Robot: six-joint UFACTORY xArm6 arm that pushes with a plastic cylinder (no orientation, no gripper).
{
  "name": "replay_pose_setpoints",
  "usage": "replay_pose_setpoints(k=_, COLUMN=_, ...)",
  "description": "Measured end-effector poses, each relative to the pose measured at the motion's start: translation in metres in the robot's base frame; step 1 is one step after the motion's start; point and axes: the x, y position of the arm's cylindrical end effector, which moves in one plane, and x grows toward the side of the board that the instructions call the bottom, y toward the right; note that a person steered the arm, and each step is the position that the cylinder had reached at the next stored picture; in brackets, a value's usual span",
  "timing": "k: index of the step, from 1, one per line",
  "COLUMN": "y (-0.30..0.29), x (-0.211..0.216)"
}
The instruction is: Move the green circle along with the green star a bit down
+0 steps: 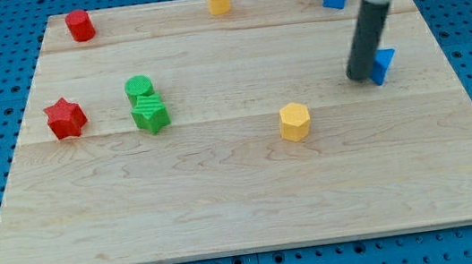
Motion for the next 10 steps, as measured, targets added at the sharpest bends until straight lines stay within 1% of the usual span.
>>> replay_pose_setpoints(k=1, y=-0.075, x=-0.029)
replay_pose_setpoints(k=2, y=-0.088, x=-0.038)
replay_pose_setpoints(k=3, y=-0.088, x=-0.038)
replay_pose_setpoints(k=4, y=-0.116, x=-0.038)
replay_pose_setpoints(k=5, y=-0.168, x=-0.061)
replay_pose_setpoints(k=6, y=-0.230, x=-0.057)
replay_pose_setpoints(k=7, y=-0.252, x=-0.013)
replay_pose_setpoints(k=8, y=-0.270, x=-0.004)
replay_pose_setpoints(k=9, y=-0.292, x=-0.040)
replay_pose_setpoints(k=10, y=-0.321, x=-0.008)
